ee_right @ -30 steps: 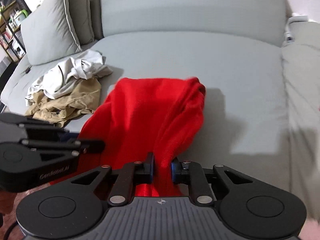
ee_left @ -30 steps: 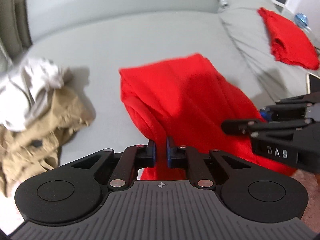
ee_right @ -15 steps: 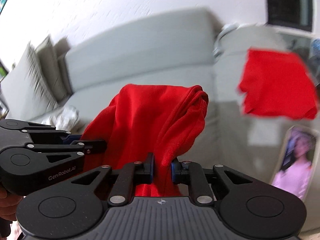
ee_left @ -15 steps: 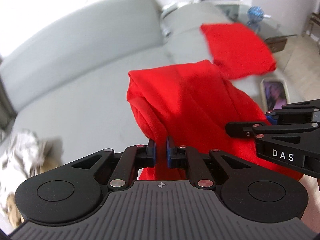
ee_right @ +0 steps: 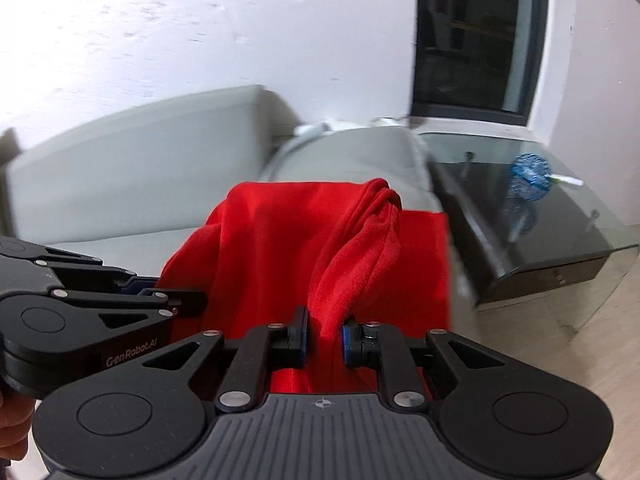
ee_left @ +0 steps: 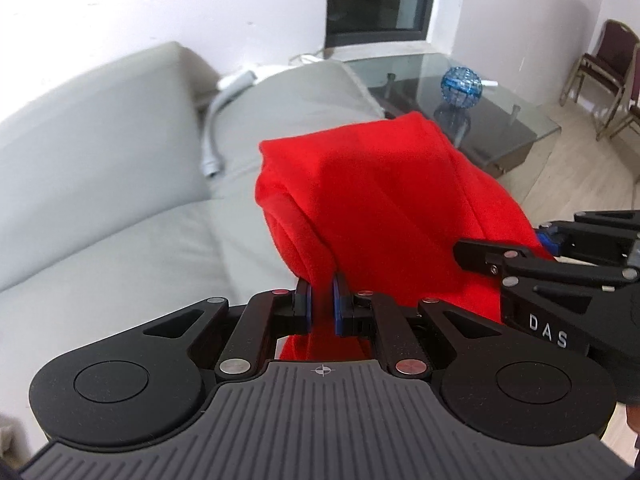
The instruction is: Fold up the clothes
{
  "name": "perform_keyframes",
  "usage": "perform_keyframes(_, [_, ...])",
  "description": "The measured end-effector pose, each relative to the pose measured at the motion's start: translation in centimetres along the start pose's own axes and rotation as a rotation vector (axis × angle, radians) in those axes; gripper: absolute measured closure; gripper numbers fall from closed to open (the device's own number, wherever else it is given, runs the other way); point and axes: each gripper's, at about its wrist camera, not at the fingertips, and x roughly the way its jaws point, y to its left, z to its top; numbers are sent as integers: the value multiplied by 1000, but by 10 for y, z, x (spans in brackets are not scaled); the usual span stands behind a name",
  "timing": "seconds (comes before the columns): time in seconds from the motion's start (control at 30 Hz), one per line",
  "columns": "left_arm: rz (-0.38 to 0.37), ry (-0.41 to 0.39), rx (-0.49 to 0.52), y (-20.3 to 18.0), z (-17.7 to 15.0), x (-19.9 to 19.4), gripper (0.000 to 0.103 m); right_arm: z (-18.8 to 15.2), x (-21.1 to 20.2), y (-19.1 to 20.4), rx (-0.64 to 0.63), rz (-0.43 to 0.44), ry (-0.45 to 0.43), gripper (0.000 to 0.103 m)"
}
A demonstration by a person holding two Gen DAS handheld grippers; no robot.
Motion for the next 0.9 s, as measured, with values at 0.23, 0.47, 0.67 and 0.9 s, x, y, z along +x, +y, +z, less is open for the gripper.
perform_keyframes(0.23, [-19, 18, -14, -6, 38, 71, 93, 31, 63, -39, 23, -54, 24, 86])
perform_keyframes(0.47, [-32, 65, -16, 15, 22, 120, 64, 10, 101, -53, 86, -95, 100, 63])
perform_keyframes(0.67, [-73, -116, -37, 35, 6, 65, 76, 3, 42, -73, 43, -37, -47, 39])
perform_keyframes(0.9, [-19, -33, 53, -4, -14, 98, 95, -16, 52, -49, -88, -55, -22, 98])
